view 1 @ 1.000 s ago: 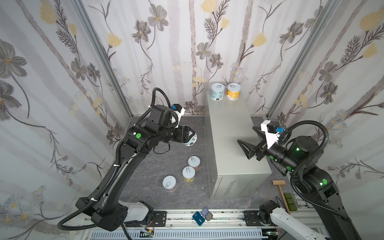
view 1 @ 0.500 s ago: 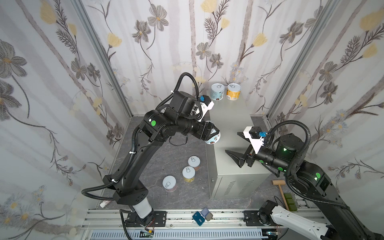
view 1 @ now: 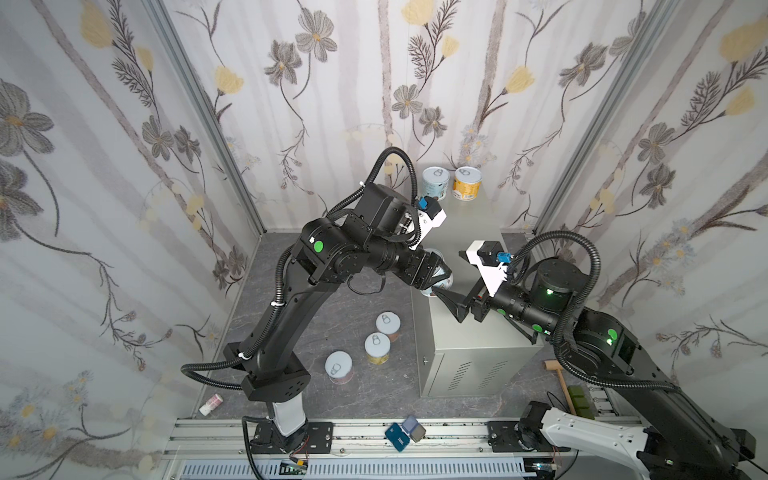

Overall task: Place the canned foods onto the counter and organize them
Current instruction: 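Lift the pale blue can with the left gripper toward the approaching right gripper, then close the right gripper on the pale blue can while the left gripper releases it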

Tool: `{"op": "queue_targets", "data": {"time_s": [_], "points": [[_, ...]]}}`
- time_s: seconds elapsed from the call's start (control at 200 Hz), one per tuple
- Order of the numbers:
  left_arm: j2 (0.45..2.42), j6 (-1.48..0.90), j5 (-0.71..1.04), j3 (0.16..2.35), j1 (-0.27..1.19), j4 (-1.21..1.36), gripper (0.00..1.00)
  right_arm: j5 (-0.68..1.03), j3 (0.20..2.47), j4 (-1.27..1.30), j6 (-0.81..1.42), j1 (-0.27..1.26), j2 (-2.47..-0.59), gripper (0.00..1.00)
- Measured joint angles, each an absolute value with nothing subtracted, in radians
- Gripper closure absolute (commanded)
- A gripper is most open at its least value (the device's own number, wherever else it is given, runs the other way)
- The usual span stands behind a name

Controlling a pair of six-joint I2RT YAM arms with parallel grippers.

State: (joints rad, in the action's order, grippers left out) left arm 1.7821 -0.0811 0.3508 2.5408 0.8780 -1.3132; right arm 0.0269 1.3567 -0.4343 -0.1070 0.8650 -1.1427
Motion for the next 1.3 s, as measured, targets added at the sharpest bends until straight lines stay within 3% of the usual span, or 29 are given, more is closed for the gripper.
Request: {"op": "queue_targets", "data": {"time_s": [0.535, 0.809, 1.014, 1.299], "points": [[1.768, -0.071, 0.369, 2.541, 0.879, -1.312, 0.68, 0.046, 1.415, -0.398, -0.106, 0.897, -1.254, 0.01], [1.760, -0.067, 0.369, 2.541, 0.878, -1.295, 0.65, 0.078, 1.417, -0.379, -0.113, 0.897, -1.262, 0.15], [1.760, -0.072, 0.384, 2.542, 0.878, -1.285, 0.50, 0.099, 1.417, -0.372, -0.118, 0.895, -1.258, 0.25], [1.770, -0.075, 0.418, 2.542, 0.877, -1.231, 0.13, 0.132, 1.364, -0.319, -0.095, 0.847, -1.213, 0.29]]}}
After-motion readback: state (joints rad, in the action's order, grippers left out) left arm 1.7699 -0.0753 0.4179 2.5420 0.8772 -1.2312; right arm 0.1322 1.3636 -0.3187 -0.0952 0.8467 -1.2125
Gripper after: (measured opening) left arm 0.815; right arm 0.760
